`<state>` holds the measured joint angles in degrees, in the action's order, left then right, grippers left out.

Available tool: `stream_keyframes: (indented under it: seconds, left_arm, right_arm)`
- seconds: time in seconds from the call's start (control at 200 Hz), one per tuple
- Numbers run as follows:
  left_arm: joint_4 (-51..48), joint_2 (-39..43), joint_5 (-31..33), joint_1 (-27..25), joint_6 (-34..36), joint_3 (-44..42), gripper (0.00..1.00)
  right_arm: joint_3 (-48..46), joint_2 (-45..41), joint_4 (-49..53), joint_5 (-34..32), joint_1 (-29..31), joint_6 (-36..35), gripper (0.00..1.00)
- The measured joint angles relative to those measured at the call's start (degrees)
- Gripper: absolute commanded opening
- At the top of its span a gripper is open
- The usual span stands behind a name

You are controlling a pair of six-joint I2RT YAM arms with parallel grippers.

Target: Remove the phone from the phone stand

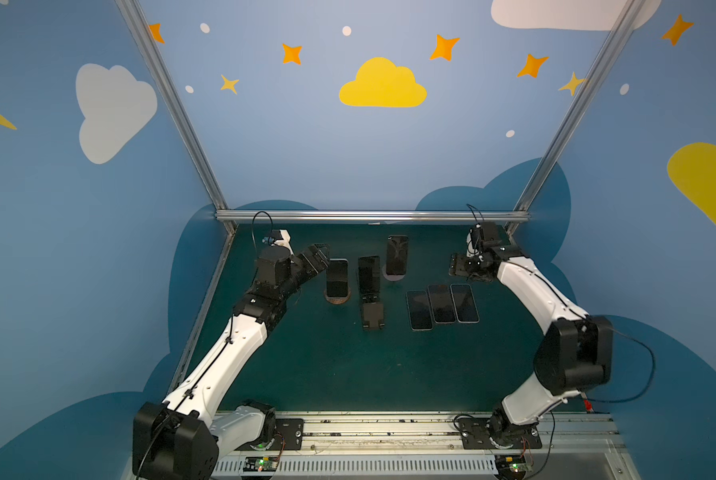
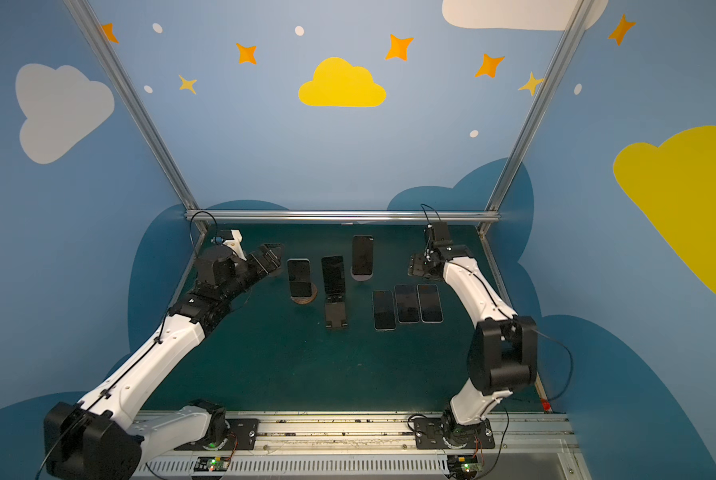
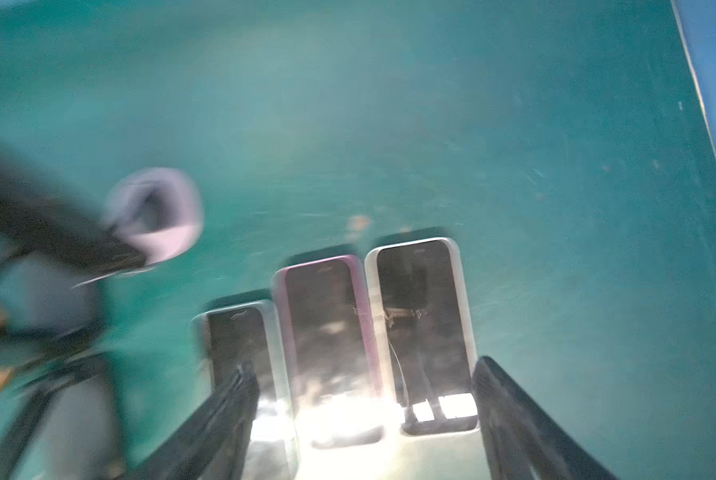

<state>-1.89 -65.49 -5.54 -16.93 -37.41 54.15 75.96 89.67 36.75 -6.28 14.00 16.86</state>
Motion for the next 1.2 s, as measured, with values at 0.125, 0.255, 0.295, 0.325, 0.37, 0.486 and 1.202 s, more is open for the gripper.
stream_keyframes:
  seconds: [0.125, 0.255, 0.295, 0.325, 0.37, 0.486, 1.202]
  left_arm:
    - [-2.99, 2.03, 4.42, -3.17, 2.12, 0.81, 1.0]
    - [-8.31, 4.61, 10.86, -8.13, 2.45, -0.7, 1.0]
    - [-10.54, 5.64, 13.68, -11.54, 2.16, -1.79, 1.0]
    - [-11.85, 6.19, 15.37, -13.99, 1.79, -2.51, 1.0]
    - [-13.79, 6.8, 17.88, -18.1, 1.14, -3.82, 1.0]
    - [-17.38, 5.46, 22.77, -27.17, -2.1, -6.69, 1.0]
    - [-25.42, -31.82, 31.08, -40.15, -10.86, 12.17, 1.0]
  right_arm:
    - [-7.32, -10.56, -4.26, 0.87, 5.6, 1.73, 0.84]
    - [-16.79, -19.71, -11.28, 2.49, 6.14, 2.19, 0.85]
    - [-19.98, -22.14, -13.84, 2.95, 6.14, 2.16, 0.86]
    - [-22.14, -23.76, -15.56, 3.06, 6.14, 2.29, 0.87]
    - [-25.07, -25.73, -18.25, 3.19, 6.16, 2.45, 0.87]
    - [-28.59, -27.78, -22.45, 3.61, 6.25, 2.73, 0.87]
    - [-29.57, -29.7, -27.17, 5.25, 6.25, 3.28, 0.87]
